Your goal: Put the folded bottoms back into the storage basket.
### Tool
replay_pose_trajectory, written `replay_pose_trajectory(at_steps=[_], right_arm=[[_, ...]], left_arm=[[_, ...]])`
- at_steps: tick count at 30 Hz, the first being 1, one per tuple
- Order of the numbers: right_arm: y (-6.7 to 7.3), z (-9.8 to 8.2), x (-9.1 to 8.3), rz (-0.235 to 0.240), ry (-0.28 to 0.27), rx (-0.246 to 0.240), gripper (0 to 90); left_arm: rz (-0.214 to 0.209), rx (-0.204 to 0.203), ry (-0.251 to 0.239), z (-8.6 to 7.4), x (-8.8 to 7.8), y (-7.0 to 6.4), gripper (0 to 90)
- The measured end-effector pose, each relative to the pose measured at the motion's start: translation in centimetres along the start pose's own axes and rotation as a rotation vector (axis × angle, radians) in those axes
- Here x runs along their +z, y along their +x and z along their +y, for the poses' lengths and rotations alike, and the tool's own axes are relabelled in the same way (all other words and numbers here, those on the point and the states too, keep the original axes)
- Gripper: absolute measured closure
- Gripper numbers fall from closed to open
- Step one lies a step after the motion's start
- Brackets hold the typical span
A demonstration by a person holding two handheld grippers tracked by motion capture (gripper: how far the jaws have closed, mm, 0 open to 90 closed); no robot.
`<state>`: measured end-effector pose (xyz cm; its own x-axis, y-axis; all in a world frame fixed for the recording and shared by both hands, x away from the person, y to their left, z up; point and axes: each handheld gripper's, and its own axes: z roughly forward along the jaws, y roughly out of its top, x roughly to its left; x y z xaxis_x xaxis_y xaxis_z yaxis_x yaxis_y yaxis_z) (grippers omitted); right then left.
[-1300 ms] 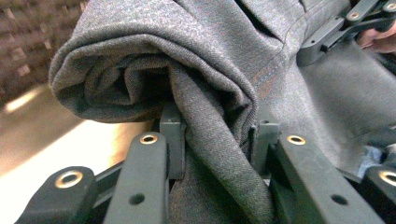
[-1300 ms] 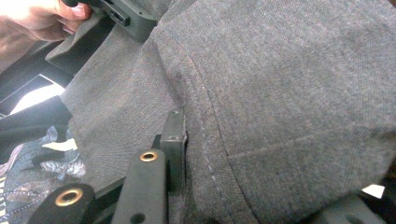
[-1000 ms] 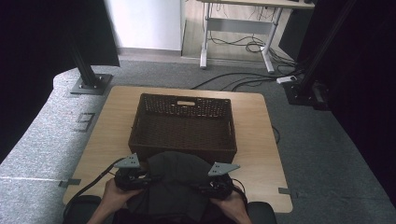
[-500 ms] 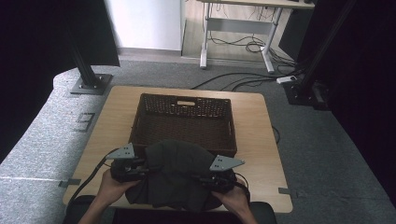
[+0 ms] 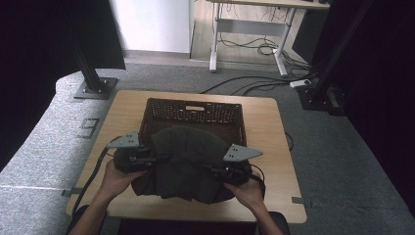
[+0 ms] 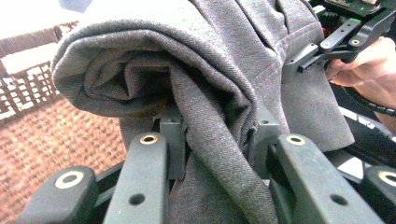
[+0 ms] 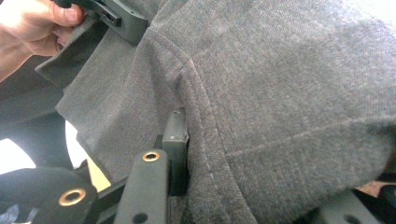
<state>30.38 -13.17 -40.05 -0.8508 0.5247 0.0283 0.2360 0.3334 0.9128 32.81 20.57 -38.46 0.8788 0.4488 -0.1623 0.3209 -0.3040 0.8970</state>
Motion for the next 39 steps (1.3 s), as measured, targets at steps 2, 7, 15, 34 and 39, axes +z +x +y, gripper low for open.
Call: replay_pose_trajectory(at_steps=[2,7,15,34,39], right_arm=[[-0.3,0.9,-0.1,-0.007,-0.006,-0.009,63.4],[-1.3,2.9,-0.2,-0.024,-0.010,-0.023,63.4],[-3.3,5.7,0.5,-0.070,-0.015,-0.043,63.4],[-8.7,8.4,3.8,-0.174,-0.004,-0.060,63.4],[-10.1,7.5,5.2,-0.185,0.018,-0.036,63.4]], left_arm=[[0.003,0.005,-0.008,0.8,-0.2,0.3,66.7],[0.024,0.024,-0.015,2.7,-0.4,1.0,66.6],[0.065,0.036,-0.032,5.4,-0.2,2.9,66.7],[0.104,0.030,-0.060,8.1,2.8,8.9,66.7],[0.112,0.019,-0.025,7.5,4.3,10.4,66.7]])
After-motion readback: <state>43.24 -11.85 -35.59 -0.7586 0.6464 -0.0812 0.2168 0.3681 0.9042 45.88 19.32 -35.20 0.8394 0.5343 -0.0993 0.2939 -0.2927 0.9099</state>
